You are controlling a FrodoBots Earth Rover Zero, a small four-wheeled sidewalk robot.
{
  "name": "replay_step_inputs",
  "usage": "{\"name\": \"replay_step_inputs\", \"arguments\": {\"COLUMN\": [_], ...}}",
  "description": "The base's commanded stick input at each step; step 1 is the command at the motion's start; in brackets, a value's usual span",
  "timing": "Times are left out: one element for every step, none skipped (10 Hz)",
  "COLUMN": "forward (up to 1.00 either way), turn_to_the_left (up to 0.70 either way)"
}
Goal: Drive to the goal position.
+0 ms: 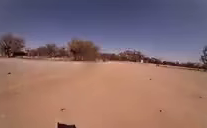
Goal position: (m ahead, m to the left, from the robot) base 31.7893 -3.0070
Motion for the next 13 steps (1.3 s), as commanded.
{"name": "replay_step_inputs", "arguments": {"forward": [1.00,1.00,1.00,1.00,1.00,1.00,1.00,1.00,1.00,1.00,1.00,1.00,1.00], "turn_to_the_left": [0.00,0.00,0.00,0.00,0.00,0.00,0.00,0.00,0.00,0.00,0.00,0.00,0.00]}}
